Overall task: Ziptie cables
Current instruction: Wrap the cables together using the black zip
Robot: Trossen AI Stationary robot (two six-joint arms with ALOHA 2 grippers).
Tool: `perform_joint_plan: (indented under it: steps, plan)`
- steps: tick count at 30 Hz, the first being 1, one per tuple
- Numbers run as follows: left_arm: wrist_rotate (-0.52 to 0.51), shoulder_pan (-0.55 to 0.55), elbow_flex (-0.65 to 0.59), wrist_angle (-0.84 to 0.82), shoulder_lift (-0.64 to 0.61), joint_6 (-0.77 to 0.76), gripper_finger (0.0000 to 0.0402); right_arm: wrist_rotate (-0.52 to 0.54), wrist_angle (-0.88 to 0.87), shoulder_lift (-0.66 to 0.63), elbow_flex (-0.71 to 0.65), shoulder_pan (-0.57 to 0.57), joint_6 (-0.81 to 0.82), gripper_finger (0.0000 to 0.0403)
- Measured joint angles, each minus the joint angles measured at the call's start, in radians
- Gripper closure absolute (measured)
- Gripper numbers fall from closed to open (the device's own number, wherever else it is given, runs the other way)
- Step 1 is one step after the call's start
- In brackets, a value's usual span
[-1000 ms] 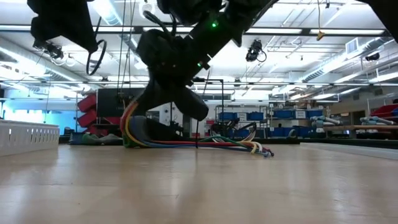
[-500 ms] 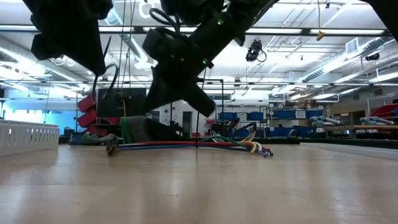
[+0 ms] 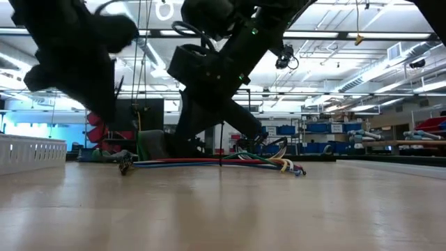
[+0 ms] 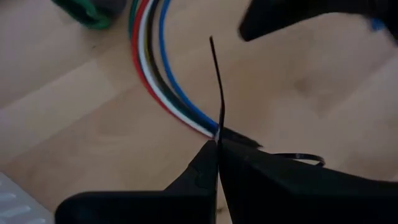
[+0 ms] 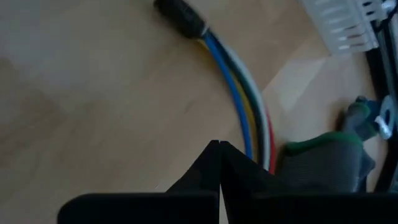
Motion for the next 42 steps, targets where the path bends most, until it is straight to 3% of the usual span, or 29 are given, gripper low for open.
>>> perform_joint_plan:
  steps: [7,14,24,39,42]
  plan:
    - [0.013,0.041,0.0,-0.043,0.084,-0.048,0.0401,0.0,-0.004,0.0,-0.011,0.019,-0.002,0.0403]
    - [-0.046,0.072,0.008,-0.077,0.093,-0.054,0.0401,0.002,-0.006,0.0,-0.011,0.034,-0.049,0.0403]
    - [-0.15,0.084,0.129,-0.372,0.092,-0.073,0.0401,0.022,-0.011,0.0,-0.011,0.032,-0.074,0.0402]
    - [-0.235,0.106,0.044,-0.336,0.093,-0.07,0.0401,0.021,-0.033,-0.001,-0.011,0.035,-0.08,0.0403]
    - [-0.287,0.112,0.044,-0.336,0.093,-0.052,0.0401,-0.04,-0.093,-0.016,-0.011,0.025,-0.065,0.0403]
